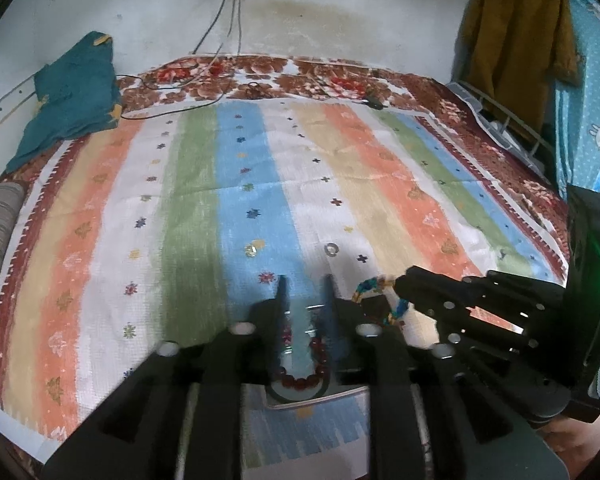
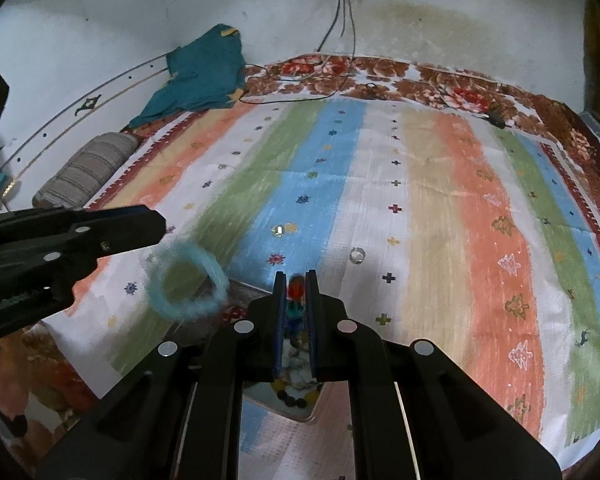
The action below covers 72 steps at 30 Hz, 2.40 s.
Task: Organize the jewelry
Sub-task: 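Lower both bracelets into the tin and open both tools, then move the open left tool to the gold ring while the right tool approaches the silver ring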
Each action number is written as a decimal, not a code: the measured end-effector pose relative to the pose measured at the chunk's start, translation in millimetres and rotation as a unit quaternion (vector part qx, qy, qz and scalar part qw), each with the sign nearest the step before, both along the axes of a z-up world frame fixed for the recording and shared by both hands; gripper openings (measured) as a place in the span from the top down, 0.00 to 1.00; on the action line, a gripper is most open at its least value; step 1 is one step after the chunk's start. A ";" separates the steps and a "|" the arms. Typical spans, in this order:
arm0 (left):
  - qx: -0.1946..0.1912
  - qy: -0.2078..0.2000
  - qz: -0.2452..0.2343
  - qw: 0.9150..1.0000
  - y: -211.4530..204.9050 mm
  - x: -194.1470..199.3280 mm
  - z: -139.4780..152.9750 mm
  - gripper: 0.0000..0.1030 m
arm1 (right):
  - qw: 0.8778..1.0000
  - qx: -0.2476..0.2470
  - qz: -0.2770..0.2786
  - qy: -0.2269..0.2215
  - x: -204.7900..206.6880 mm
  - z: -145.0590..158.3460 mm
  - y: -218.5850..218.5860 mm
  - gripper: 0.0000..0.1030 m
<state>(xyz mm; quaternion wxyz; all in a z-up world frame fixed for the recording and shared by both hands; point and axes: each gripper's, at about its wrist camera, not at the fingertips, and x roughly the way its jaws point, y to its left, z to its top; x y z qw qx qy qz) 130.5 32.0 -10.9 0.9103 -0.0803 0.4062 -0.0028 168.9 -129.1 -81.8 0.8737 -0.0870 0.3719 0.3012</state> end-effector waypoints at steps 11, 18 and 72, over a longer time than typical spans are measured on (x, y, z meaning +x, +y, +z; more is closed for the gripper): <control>-0.010 0.015 0.033 0.999 18.1 7.9 -6.6 0.48 | 0.999 -0.012 -0.042 0.014 17.7 -8.7 -12.6 0.60; -0.021 0.029 0.058 0.998 31.2 20.8 -12.8 0.37 | 0.998 -0.019 -0.061 0.013 28.9 -11.2 -14.2 0.47; -0.003 0.136 0.069 0.988 52.4 132.9 -85.8 0.21 | 0.991 -0.064 -0.071 0.090 119.1 -53.8 7.7 0.27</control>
